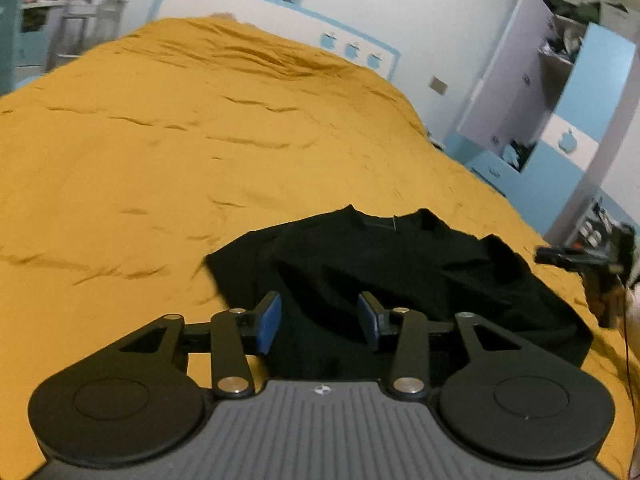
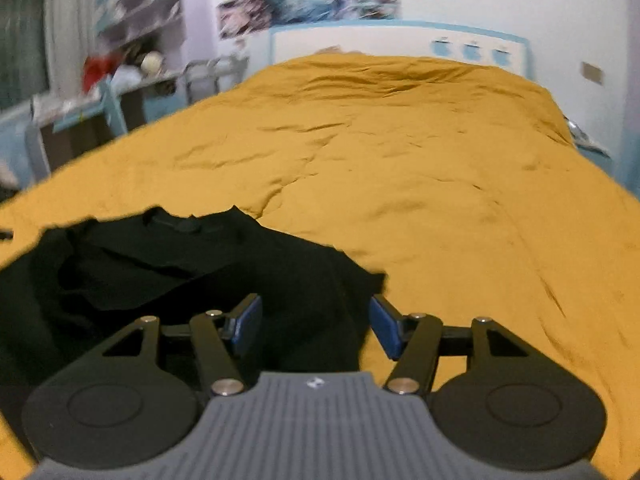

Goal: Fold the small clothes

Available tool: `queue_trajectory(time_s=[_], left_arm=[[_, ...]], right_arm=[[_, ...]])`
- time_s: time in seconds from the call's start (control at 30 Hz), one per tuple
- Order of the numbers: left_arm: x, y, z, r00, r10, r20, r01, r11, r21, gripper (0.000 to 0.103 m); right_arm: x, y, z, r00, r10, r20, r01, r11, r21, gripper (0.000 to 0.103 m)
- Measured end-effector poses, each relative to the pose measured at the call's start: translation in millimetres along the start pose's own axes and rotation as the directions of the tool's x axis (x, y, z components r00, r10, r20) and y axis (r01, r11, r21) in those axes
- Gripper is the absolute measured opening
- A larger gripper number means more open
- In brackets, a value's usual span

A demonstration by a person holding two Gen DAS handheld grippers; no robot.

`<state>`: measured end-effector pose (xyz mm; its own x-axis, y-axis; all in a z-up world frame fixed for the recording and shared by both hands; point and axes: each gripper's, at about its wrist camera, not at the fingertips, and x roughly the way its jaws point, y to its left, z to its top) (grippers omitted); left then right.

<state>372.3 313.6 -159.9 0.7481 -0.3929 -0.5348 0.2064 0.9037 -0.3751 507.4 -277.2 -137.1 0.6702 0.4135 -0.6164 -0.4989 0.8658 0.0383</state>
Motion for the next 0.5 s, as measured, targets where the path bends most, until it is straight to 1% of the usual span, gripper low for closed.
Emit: queue_trajectory(time_s=[0.07, 0.13, 0.2, 0.27, 0.3, 0.33, 0.37, 0.4, 0.43, 0.47, 0.5], left_arm=[[14, 6, 1, 1.0, -0.016, -0.006, 0.016, 1.0, -0.004, 0.05], [28, 10, 4, 1.0, -0.016, -0.015, 0.016, 1.0, -0.007, 0.055], [36, 15, 5, 0.999, -0.02, -0.027, 0.019, 1.0, -0.015, 0.055], [44, 21, 9, 0.999, -0.038, -0.036, 0.037, 0.999, -0.035, 0.056], [46, 25, 10, 0.998, -0.045, -0.037, 0.044, 0.998, -0.04, 0.056], [48, 26, 12, 0.998, -0.057, -0.04, 0.055, 0.998, -0.042, 0.056], [51, 28, 12, 0.997, -0.068, -0.044, 0.066, 0.997, -0.034, 0.056], [53, 28, 11, 0.997, -0.066, -0.05, 0.065, 0.998, -0.027, 0.055], [56, 28, 11, 0.996, -0.065, -0.057, 0.063, 0.997, -0.032, 0.039], [56, 29, 9, 0.996, -0.064, -0.055, 0.062, 0.997, -0.038, 0.027], [53, 26, 9, 0.997, -0.066, -0.031, 0.065, 0.998, -0.022, 0.006]], right_arm=[[24, -3, 10, 0.999, 0.003, -0.038, -0.003, 1.0, 0.003, 0.057], [43, -7, 13, 0.997, 0.006, -0.078, -0.006, 1.0, -0.001, 0.057], [55, -11, 15, 0.996, 0.006, -0.087, -0.006, 1.0, 0.001, 0.057], [62, -14, 14, 0.996, 0.013, -0.084, -0.011, 1.0, 0.027, 0.057], [66, -17, 13, 0.995, 0.026, -0.093, -0.022, 0.999, 0.045, 0.054], [68, -19, 12, 0.994, 0.037, -0.105, -0.031, 0.998, 0.059, 0.049], [72, -18, 10, 0.992, 0.041, -0.118, -0.033, 0.997, 0.066, 0.033], [76, -15, 9, 0.992, 0.038, -0.122, -0.03, 0.997, 0.066, 0.028], [80, -8, 9, 0.993, 0.035, -0.116, -0.028, 0.998, 0.061, 0.025], [79, -7, 9, 0.994, 0.03, -0.104, -0.024, 0.998, 0.061, 0.021], [76, -8, 9, 0.996, 0.027, -0.086, -0.021, 0.997, 0.073, 0.019]])
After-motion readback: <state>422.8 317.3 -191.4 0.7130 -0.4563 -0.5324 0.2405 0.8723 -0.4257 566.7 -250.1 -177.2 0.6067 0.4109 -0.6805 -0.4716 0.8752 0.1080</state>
